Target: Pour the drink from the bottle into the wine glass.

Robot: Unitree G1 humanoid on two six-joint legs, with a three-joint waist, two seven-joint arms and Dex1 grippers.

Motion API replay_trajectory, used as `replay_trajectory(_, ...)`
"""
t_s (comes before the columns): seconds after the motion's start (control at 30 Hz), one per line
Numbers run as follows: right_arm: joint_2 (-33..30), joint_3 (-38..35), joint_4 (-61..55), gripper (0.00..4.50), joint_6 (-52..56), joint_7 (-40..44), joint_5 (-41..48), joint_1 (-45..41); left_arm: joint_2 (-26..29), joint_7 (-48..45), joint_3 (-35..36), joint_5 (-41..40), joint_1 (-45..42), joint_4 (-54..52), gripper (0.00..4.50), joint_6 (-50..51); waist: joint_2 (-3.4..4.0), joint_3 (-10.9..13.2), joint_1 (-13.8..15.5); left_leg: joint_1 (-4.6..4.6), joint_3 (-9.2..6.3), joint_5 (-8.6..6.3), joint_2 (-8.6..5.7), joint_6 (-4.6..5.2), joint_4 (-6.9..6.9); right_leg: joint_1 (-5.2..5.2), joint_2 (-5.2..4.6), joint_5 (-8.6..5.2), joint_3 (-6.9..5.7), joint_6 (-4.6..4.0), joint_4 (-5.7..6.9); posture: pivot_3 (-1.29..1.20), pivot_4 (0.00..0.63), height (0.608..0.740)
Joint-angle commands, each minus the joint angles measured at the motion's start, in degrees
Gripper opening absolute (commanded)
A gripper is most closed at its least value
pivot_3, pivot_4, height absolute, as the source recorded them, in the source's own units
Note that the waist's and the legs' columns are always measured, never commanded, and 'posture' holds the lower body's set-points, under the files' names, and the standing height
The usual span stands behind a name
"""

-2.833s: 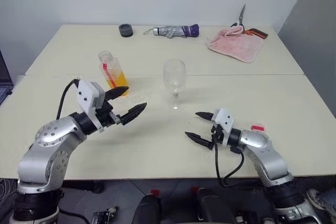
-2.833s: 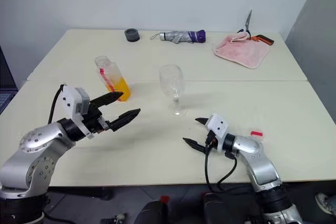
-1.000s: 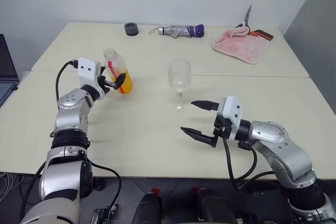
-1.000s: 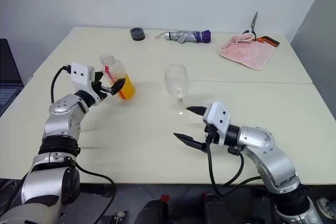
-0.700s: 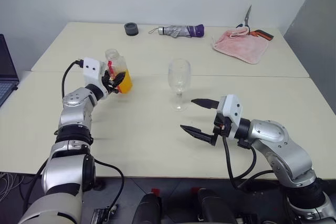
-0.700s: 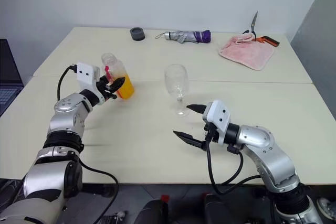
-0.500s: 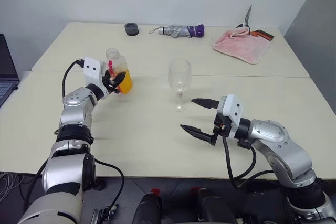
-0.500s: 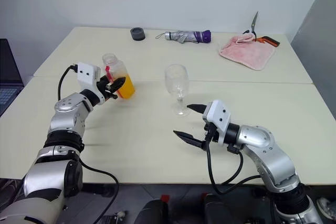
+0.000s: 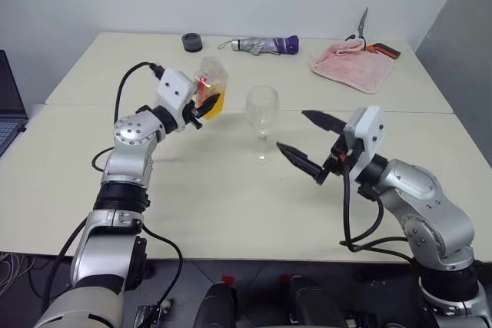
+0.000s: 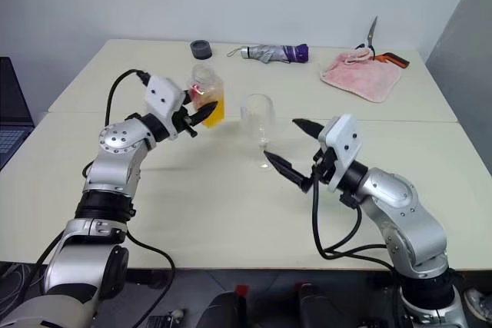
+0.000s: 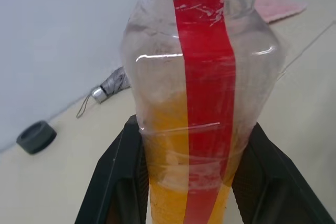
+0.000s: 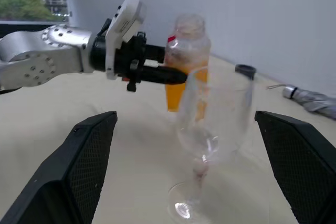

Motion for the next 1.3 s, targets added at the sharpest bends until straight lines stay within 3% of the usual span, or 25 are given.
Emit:
replay_trajectory(0.03,0.84,-0.23,-1.4,4.5,0.08,-2.68,-0.7,-2.16,0.38,1.44,-1.54,3.33,-4.35,-1.32,1.69,-6.08,0.0,0.0,0.06,-0.01,-0.01,0.0,0.0,0.0,0.0,0.0,0.0,0.0,-0.01,0.0,0.0,0.0,0.15,0.74)
replay_trajectory(0.2,1.77,2.16,-0.53,4.5,-2.69,-4.2,-4.55,-1.43,0.64,2.83,-3.89,7.3,-7.78,2.3,1.69,-12.42,0.0,0.0,0.07,-0.04,0.01,0.0,-0.05,0.01,-0.01,-0.01,-0.02,0.0,0.01,0.0,-0.04,0.0,0.15,0.74)
replay_trajectory(0.53,-0.61,0.3,-1.35,4.5,0.44,-0.56,-0.43,0.95,2.03,6.49,-8.27,16.01,-13.18,11.01,1.69,-25.81,0.0,0.0,0.05,-0.04,0.01,-0.01,-0.05,0.01,-0.02,-0.02,-0.01,0.0,0.0,0.0,-0.04,0.0,0.15,0.74)
replay_trajectory(0.9,-3.11,-1.56,-3.02,4.5,0.58,0.87,2.32,2.73,2.64,10.67,-8.83,19.67,-18.19,19.48,1.69,-34.3,-0.01,0.01,0.01,-0.06,0.02,-0.01,-0.07,0.02,-0.02,-0.02,-0.02,0.0,-0.01,0.0,-0.04,0.0,0.15,0.74)
replay_trajectory(1.3,-4.25,-1.79,-3.28,4.5,0.27,0.58,2.63,3.35,6.04,19.46,-13.38,29.86,-21.83,23.68,1.69,-42.53,-0.01,0.01,0.04,-0.06,0.02,-0.01,-0.07,0.02,-0.02,-0.02,-0.02,0.0,-0.01,0.0,-0.03,0.0,0.15,0.74)
